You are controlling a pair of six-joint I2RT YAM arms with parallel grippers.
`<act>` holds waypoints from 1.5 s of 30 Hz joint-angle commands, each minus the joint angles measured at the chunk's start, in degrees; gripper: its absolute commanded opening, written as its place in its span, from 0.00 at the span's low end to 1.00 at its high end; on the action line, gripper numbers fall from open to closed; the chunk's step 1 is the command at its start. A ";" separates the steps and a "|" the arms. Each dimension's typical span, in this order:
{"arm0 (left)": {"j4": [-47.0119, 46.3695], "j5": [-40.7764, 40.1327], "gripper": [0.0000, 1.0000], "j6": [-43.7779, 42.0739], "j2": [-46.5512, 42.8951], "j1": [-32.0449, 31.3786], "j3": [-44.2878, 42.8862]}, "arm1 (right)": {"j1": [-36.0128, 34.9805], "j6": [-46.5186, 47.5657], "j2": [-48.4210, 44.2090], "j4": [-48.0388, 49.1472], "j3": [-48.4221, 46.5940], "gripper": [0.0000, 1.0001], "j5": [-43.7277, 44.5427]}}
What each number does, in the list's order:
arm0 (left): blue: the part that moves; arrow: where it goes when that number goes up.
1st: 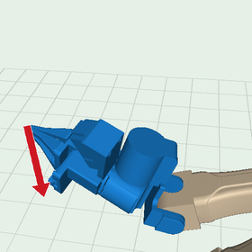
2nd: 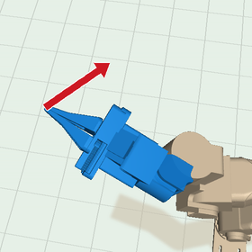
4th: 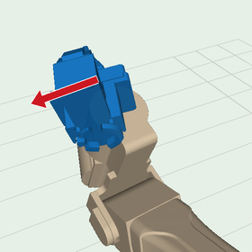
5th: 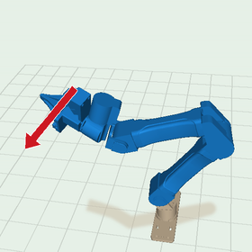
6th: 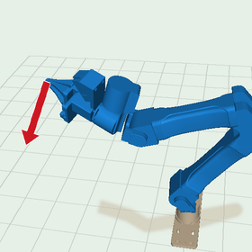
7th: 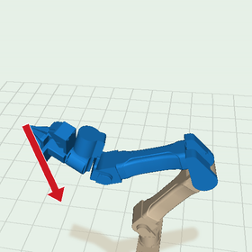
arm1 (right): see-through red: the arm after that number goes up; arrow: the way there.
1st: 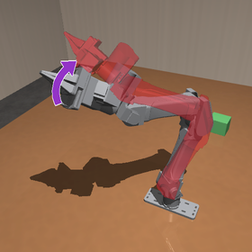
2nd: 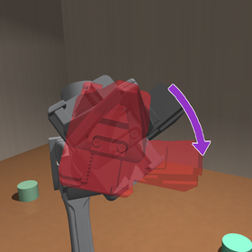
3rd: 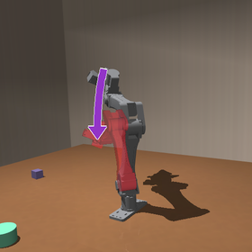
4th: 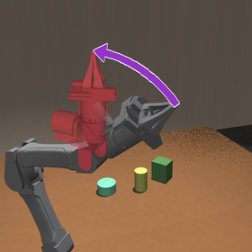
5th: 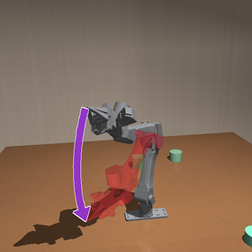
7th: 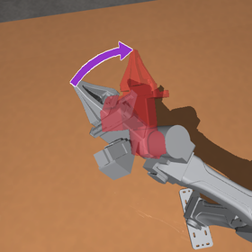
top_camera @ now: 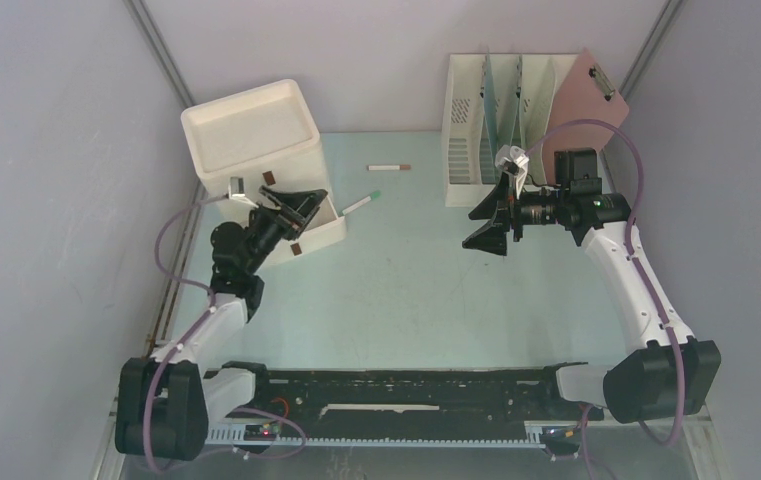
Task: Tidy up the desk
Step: Place the stationery in the drawer, then pick up the stationery from the center of the board.
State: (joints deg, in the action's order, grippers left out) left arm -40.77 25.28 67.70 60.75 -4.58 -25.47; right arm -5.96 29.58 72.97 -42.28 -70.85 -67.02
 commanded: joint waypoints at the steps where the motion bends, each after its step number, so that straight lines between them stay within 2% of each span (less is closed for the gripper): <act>1: -3.84 4.61 1.00 -6.97 2.68 -2.83 -5.14 | 0.40 0.83 -1.40 -0.16 0.09 0.89 -1.35; 6: 7.43 2.71 1.00 -16.95 5.39 -7.20 -11.84 | 0.50 0.96 -1.45 -0.17 0.08 0.89 -1.36; 11: 22.75 -4.47 1.00 -28.16 7.37 -11.41 -19.63 | 0.51 0.92 -1.43 -0.11 0.09 0.89 -1.39; 19: 51.32 -29.19 1.00 -48.89 16.90 -19.02 -38.67 | 0.55 1.01 -1.51 -0.24 0.10 0.89 -1.35; 21: 54.91 -31.37 1.00 -52.67 20.14 -19.88 -42.71 | 0.51 1.10 -1.55 -0.28 0.10 0.89 -1.35; 26: 64.15 -34.06 1.00 -63.91 28.67 -23.05 -53.26 | 0.51 1.24 -1.64 -0.30 0.10 0.89 -1.37; 31: 71.79 -40.17 1.00 -74.35 38.00 -26.68 -63.74 | 0.51 1.35 -1.69 -0.36 0.09 0.89 -1.27; 38: 82.30 -43.78 1.00 -82.52 52.39 -27.14 -78.66 | 0.52 1.45 -2.04 -0.61 0.08 0.89 -1.43; 45: 89.13 -40.30 0.98 -87.83 62.42 -27.06 -89.79 | 0.48 1.59 -2.22 -0.69 0.08 0.89 -1.35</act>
State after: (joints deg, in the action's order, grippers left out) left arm 43.07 -15.88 -14.28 120.25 -31.68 -109.08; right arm -5.96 30.13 72.53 -42.59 -70.85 -67.18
